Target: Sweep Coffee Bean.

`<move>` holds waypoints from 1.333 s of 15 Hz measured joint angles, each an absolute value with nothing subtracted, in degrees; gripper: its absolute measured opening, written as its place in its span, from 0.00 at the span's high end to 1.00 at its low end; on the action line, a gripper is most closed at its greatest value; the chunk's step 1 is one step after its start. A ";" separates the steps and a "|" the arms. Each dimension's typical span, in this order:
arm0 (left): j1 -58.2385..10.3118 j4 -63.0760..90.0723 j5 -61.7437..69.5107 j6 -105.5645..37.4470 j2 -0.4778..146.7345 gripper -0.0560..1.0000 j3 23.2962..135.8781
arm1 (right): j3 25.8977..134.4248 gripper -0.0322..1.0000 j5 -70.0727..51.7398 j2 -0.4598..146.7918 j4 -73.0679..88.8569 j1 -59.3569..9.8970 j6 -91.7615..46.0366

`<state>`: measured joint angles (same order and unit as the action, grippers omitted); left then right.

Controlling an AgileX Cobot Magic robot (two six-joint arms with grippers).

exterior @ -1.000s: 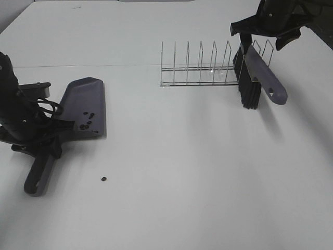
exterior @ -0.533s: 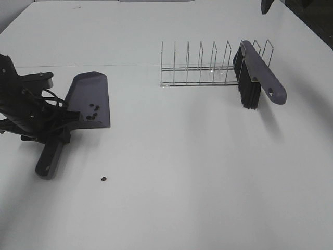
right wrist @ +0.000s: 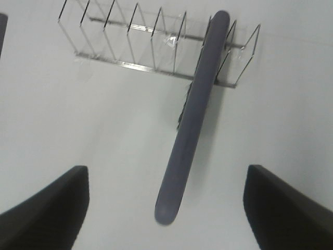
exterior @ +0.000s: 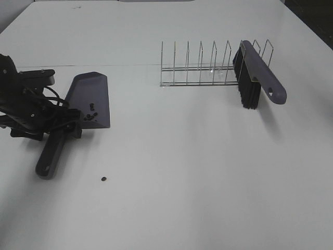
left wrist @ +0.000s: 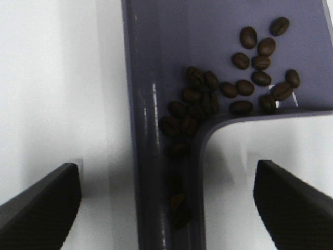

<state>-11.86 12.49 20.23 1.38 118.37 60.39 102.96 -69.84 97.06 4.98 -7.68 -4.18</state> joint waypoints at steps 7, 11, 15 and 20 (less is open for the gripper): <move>-11.86 8.48 31.40 1.15 115.57 0.09 60.10 | 55.41 0.22 -62.28 62.28 6.30 -7.68 -7.22; -11.86 5.90 44.06 3.38 110.12 0.09 58.44 | 37.24 0.22 -62.34 41.20 5.16 -7.68 -7.62; -11.86 3.90 53.51 3.61 101.87 0.09 58.44 | 32.95 0.22 -66.69 26.99 5.04 -7.68 -7.62; -11.86 3.21 62.80 3.78 87.61 0.09 56.26 | 31.00 0.22 -69.96 11.40 5.04 -7.68 -7.62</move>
<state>-11.86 3.21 62.80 3.78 87.61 56.26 31.00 -69.96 11.40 5.04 -7.68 -7.62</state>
